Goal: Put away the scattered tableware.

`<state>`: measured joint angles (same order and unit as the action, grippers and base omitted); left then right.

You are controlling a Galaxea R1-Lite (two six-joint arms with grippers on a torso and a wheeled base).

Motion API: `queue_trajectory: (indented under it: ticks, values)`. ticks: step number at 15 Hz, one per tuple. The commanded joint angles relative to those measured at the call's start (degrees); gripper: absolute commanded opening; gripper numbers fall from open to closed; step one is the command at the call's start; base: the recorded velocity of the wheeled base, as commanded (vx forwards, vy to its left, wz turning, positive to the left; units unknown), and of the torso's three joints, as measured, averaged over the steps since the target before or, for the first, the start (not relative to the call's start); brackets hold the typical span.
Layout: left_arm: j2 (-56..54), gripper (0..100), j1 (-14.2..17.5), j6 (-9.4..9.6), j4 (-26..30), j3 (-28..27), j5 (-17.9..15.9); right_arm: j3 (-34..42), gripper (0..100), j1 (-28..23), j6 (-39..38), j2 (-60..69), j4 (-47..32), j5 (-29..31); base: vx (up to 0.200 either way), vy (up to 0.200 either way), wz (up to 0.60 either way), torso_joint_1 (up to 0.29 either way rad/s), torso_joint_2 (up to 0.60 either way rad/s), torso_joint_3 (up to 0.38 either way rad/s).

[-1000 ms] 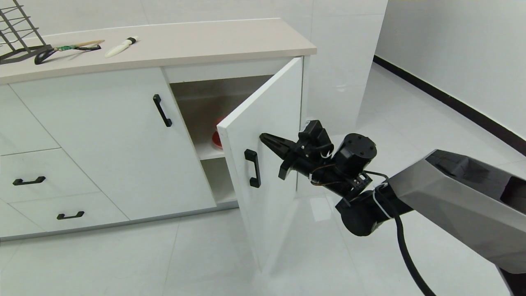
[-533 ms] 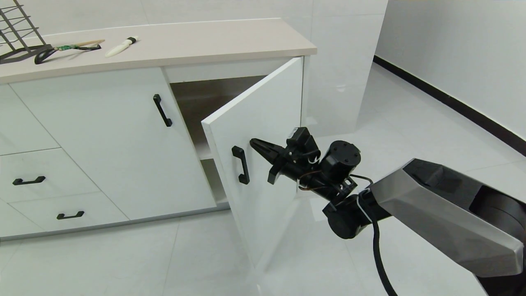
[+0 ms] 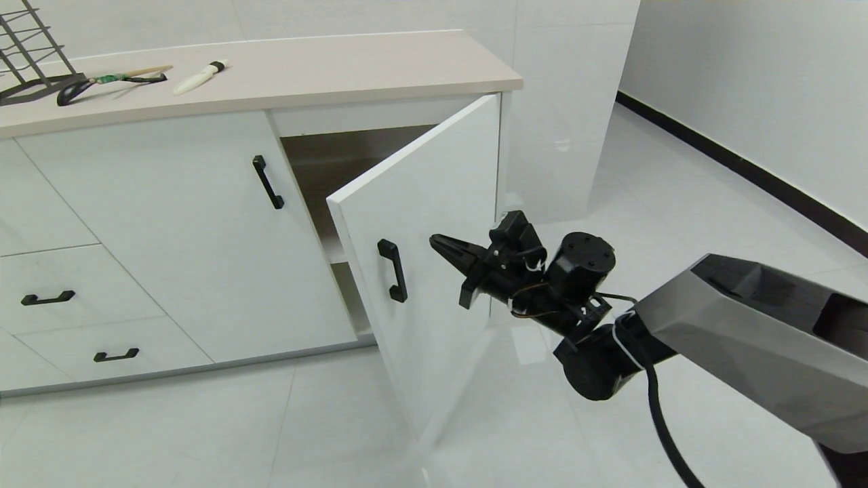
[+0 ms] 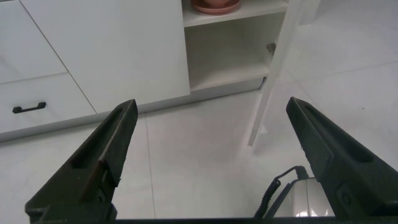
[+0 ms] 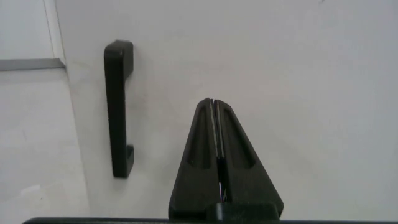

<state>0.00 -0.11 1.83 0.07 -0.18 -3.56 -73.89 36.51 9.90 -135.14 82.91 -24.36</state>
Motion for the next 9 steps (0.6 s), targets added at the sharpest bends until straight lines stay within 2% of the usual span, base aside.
queue_trajectory:
  ticks: [1,7,9]
  values:
    - [0.1,100,0.0,0.02,0.0,0.0,0.0,11.8,0,-2.1,0.4,10.3,0.5,-0.1,0.0,0.0,0.0,0.0,0.0,0.0]
    - [0.1,100,-0.1,0.02,0.0,0.0,0.0,34.1,0,-3.6,0.6,29.7,0.5,-0.2,0.0,0.2,0.0,0.002,0.0,0.002]
    - [0.1,100,0.0,-0.07,0.0,0.0,0.0,39.3,0,-3.6,0.7,33.7,0.5,-0.2,0.0,0.2,0.0,0.005,0.0,-0.005]
